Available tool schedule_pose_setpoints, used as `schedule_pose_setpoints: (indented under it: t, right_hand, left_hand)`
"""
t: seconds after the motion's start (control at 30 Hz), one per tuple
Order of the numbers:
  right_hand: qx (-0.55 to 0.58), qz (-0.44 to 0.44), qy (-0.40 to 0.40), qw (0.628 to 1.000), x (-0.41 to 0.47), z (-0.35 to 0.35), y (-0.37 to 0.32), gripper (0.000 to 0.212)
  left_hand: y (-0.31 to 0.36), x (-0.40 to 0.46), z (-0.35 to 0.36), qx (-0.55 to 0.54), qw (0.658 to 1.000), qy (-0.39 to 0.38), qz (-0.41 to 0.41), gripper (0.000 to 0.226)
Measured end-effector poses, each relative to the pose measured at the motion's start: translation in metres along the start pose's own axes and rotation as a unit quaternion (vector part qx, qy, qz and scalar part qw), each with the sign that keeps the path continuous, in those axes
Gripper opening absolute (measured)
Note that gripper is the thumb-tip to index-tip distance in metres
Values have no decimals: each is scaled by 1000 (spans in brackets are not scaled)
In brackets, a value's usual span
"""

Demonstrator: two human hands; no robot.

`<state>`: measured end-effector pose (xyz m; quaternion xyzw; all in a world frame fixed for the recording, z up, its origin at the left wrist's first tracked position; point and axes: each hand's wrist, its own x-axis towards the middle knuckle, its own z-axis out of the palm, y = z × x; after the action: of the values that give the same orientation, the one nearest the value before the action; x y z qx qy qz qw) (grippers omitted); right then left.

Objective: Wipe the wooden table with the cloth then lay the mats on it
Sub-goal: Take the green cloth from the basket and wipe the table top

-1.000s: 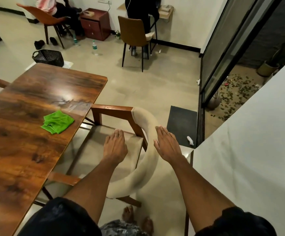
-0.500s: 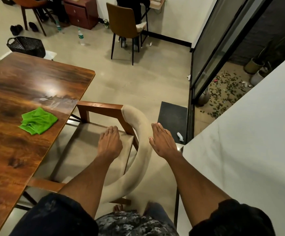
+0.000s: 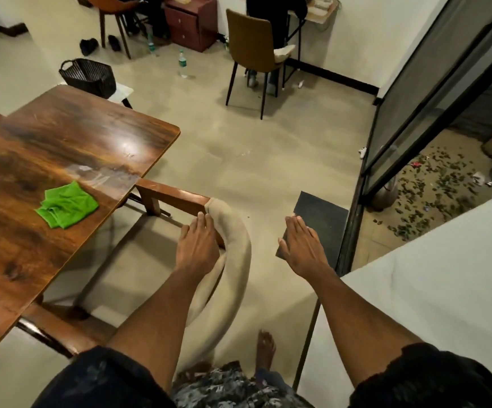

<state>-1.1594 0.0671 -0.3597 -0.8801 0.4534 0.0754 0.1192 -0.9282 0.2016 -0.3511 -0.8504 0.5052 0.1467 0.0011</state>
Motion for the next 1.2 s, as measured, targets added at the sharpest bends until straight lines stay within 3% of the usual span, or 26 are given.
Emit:
schedule_pose_setpoints:
  t: [0.27,0.63,1.0,1.2]
  right_hand:
    - [0,-91,-32,995,41,-8,30,64]
    - [-4,-150,-30,988,89,-36,30,64]
    - [-34,-140,-3,990,172,-78,47,65]
    - [-50,-156,-36,986,208,-90,35,67]
  left_hand:
    - [54,2,12,-14,997,-6,-71,64]
    - [63,30,9,-45,991,12,-122,63]
    - [85,127,-23,-91,990,31,-104,59]
    - [72,157,-36,-118,983,51,-131,67]
